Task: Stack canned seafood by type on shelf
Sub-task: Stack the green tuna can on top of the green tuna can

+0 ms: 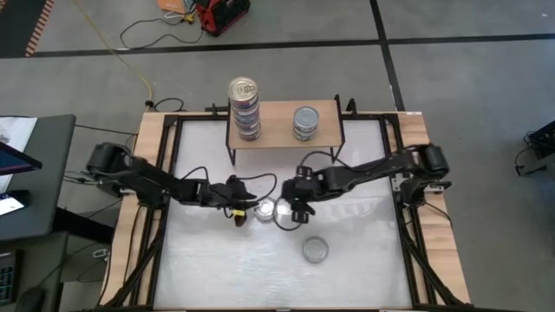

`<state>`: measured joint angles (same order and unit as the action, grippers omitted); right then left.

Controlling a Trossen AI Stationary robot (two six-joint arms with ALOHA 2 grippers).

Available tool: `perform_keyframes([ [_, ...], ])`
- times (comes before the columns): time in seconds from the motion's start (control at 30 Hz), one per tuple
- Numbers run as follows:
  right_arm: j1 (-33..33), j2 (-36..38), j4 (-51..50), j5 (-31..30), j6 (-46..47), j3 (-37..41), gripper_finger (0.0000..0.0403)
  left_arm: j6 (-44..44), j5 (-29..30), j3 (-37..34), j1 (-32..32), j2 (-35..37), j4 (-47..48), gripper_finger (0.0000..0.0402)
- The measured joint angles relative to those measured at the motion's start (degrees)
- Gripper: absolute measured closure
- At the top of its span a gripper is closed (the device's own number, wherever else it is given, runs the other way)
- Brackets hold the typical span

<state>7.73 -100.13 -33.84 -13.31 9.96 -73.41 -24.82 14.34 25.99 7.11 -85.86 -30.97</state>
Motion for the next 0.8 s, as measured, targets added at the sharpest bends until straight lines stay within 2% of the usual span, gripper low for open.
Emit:
perform_keyframes([
  [0.17,1.88,6.2,6.48,-2.28,1.0,9.73,0.0182,-9.46,-5.75,0.65,-4.02,-4.0,-0.24,0.0289],
  [0.4,2.67,12.52,16.98,-2.36,-0.98,18.55,0.0182,-15.55,-11.31,2.17,-5.33,-5.83,0.76,0.0275],
  [0.5,3.58,13.2,18.88,-1.6,-1.01,19.32,0.0182,-17.9,-12.26,2.36,-5.31,-7.17,0.75,0.0305],
  [0.67,5.7,11.67,22.28,1.53,-1.29,19.44,0.0182,-18.53,-13.43,2.26,-5.33,-7.71,0.5,0.0389],
  [0.8,7.2,10.4,26.51,3.15,-2.25,19.3,0.0182,-18.38,-14.09,2.23,-5.71,-7.65,1.43,0.0399],
])
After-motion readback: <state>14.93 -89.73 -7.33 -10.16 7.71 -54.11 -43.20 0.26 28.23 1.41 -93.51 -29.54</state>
